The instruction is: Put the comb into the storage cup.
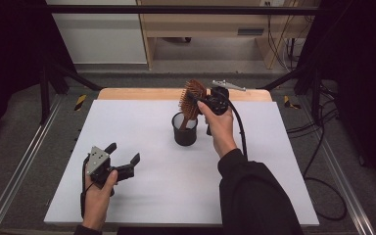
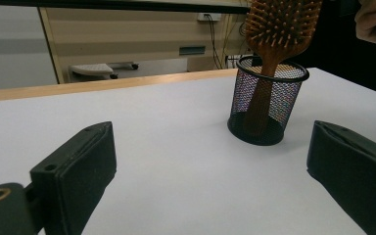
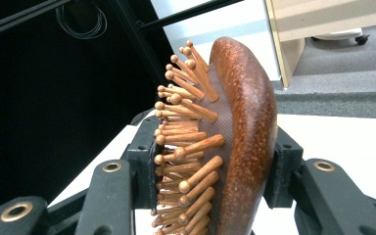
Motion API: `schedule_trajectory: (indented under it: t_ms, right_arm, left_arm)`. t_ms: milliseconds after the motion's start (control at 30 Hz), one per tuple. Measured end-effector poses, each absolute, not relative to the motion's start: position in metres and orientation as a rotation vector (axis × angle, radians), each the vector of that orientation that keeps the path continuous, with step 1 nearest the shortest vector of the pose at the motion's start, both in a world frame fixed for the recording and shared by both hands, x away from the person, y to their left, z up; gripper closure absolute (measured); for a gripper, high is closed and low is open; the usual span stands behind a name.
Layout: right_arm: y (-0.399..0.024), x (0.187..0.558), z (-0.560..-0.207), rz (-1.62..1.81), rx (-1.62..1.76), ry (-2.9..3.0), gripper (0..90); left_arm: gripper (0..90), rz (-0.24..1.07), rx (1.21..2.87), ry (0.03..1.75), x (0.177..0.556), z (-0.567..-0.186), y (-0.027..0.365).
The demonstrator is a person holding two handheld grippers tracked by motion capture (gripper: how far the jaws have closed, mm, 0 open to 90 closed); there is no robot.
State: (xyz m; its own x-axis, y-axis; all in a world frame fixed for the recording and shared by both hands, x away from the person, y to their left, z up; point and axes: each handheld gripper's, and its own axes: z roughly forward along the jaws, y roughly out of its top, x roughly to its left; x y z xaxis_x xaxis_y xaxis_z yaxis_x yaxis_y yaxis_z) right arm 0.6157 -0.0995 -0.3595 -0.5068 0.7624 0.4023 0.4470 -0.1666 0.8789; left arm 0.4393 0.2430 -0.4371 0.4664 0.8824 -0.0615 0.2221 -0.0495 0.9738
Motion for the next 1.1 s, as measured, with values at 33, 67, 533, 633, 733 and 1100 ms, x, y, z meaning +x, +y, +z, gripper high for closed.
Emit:
schedule_trajectory:
  t_ms: [33, 67, 533, 633, 733, 1100]
  right_arm:
    - [-0.100, 0.616, -0.360, 1.727, 1.390, 1.834, 50.9]
    - [-0.101, 0.616, -0.360, 1.727, 1.389, 1.834, 50.7]
    - [-0.113, 0.625, -0.369, 1.762, 1.430, 1.818, 48.6]
    - [-0.117, 0.626, -0.372, 1.771, 1.443, 1.813, 48.2]
    - [-0.120, 0.627, -0.373, 1.778, 1.442, 1.818, 48.0]
    - [-0.121, 0.628, -0.374, 1.797, 1.418, 1.827, 47.8]
  left_arm:
    - [4.5, 0.715, 1.559, 0.993, 0.439, -0.437, 0.243]
    - [4.5, 0.716, 1.557, 0.995, 0.439, -0.436, 0.244]
    - [4.4, 0.734, 1.531, 1.034, 0.435, -0.437, 0.257]
    - [4.4, 0.730, 1.520, 1.049, 0.436, -0.438, 0.260]
    - [4.4, 0.734, 1.519, 1.043, 0.436, -0.437, 0.262]
    - [4.5, 0.738, 1.522, 1.044, 0.438, -0.437, 0.265]
